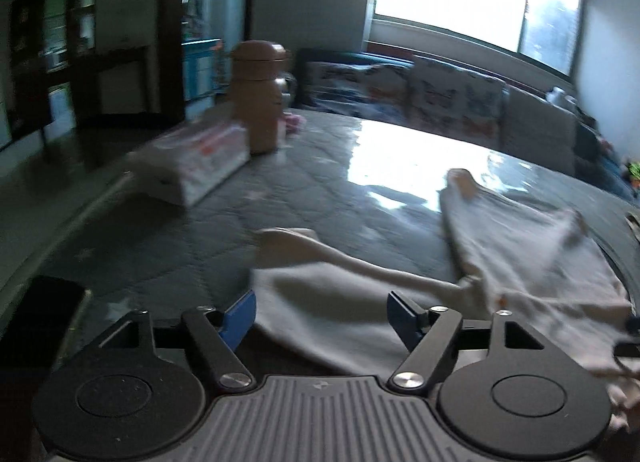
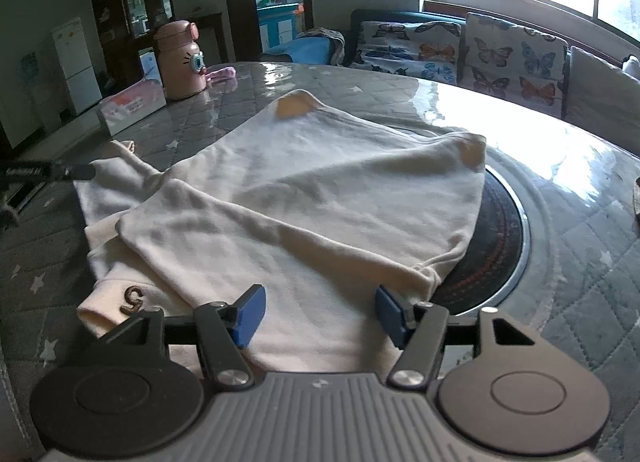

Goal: Fold clothes

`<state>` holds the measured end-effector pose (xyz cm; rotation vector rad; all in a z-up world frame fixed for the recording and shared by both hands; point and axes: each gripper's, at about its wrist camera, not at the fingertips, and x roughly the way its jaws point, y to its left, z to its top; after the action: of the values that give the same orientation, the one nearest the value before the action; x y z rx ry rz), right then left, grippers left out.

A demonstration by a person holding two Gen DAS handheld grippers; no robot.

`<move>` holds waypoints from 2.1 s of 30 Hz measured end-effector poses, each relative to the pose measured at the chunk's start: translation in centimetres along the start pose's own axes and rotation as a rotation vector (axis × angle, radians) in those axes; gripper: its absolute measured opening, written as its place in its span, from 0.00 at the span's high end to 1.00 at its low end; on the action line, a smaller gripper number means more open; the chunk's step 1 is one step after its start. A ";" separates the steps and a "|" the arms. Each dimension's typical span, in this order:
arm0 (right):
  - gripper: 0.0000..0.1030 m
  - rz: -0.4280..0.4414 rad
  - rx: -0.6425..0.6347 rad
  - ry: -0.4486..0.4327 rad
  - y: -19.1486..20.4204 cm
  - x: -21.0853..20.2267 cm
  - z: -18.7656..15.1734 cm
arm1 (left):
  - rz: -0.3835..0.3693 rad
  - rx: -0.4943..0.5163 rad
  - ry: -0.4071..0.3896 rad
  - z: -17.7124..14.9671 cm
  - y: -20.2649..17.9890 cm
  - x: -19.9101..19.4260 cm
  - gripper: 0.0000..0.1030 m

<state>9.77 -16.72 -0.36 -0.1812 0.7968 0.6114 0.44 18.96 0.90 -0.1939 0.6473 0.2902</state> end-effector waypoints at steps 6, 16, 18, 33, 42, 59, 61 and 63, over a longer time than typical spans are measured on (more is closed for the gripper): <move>0.36 0.000 0.001 0.005 0.2 0.1 -0.1 | 0.033 -0.025 0.007 0.1 1.4 1.3 0.28; 0.33 0.000 -0.001 0.007 0.3 0.2 -0.2 | 0.039 -0.034 0.011 0.0 1.5 2.0 0.81; 0.32 0.000 -0.001 0.006 0.3 0.2 -0.2 | 0.038 -0.036 0.005 0.1 1.4 1.8 0.87; 0.32 0.002 0.003 0.002 0.3 0.2 -0.4 | -0.222 0.137 -0.004 -0.8 -5.5 0.5 0.90; 0.31 0.007 0.006 -0.001 0.2 0.2 -0.4 | -0.258 0.203 -0.020 -1.7 -7.1 -1.0 0.60; 0.30 0.004 0.005 -0.002 0.3 0.2 -0.4 | -0.135 0.027 0.029 0.2 -5.0 3.2 0.80; 0.30 0.005 0.005 -0.002 0.3 0.2 -0.4 | -0.119 0.014 0.026 0.2 -4.6 3.4 0.90; 0.30 0.004 0.005 -0.002 0.3 0.2 -0.4 | -0.105 0.002 0.004 0.4 -3.9 3.0 0.92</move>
<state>9.42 -16.57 -0.74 -0.1741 0.7969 0.6134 4.25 16.06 -0.28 -0.2263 0.6395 0.1884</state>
